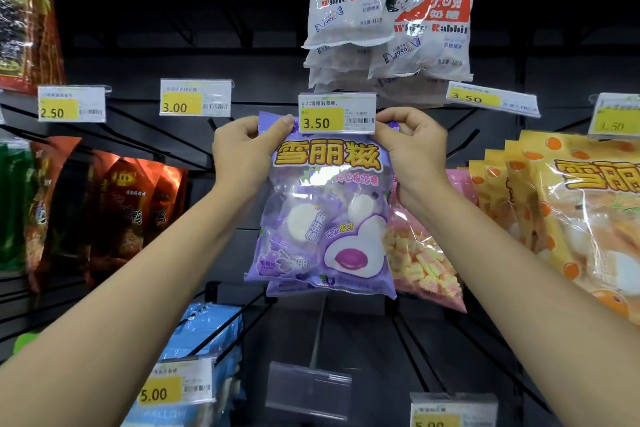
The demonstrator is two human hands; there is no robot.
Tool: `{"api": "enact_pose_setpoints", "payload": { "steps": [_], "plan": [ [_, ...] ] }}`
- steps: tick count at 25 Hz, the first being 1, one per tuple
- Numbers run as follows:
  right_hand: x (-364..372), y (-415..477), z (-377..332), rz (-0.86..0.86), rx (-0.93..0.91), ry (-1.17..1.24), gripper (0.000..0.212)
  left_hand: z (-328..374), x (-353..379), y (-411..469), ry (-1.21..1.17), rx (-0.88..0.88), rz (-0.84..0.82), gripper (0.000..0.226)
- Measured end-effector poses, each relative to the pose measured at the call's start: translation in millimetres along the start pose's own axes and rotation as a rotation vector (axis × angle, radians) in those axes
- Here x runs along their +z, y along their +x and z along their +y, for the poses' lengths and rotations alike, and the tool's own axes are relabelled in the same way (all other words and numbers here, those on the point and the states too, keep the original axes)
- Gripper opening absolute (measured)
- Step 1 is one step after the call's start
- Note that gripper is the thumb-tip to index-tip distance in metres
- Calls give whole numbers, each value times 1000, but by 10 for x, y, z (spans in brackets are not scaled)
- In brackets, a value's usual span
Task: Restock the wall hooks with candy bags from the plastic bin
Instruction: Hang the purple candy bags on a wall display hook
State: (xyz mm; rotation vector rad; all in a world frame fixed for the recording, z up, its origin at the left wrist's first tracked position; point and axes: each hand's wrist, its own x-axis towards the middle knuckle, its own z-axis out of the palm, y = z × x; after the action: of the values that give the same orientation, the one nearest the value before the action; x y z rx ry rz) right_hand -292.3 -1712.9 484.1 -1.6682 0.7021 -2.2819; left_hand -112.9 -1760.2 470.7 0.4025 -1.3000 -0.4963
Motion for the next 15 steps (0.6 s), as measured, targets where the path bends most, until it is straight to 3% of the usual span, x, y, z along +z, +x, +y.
{"api": "enact_pose_setpoints", "payload": {
  "steps": [10, 15],
  "plan": [
    [-44, -9, 2, -12, -16, -31, 23, 14, -16, -56, 95, 17, -7, 25],
    [-95, 69, -44, -251, -49, -209, 44, 109, 17, -15, 185, 68, -2, 28]
  ]
}}
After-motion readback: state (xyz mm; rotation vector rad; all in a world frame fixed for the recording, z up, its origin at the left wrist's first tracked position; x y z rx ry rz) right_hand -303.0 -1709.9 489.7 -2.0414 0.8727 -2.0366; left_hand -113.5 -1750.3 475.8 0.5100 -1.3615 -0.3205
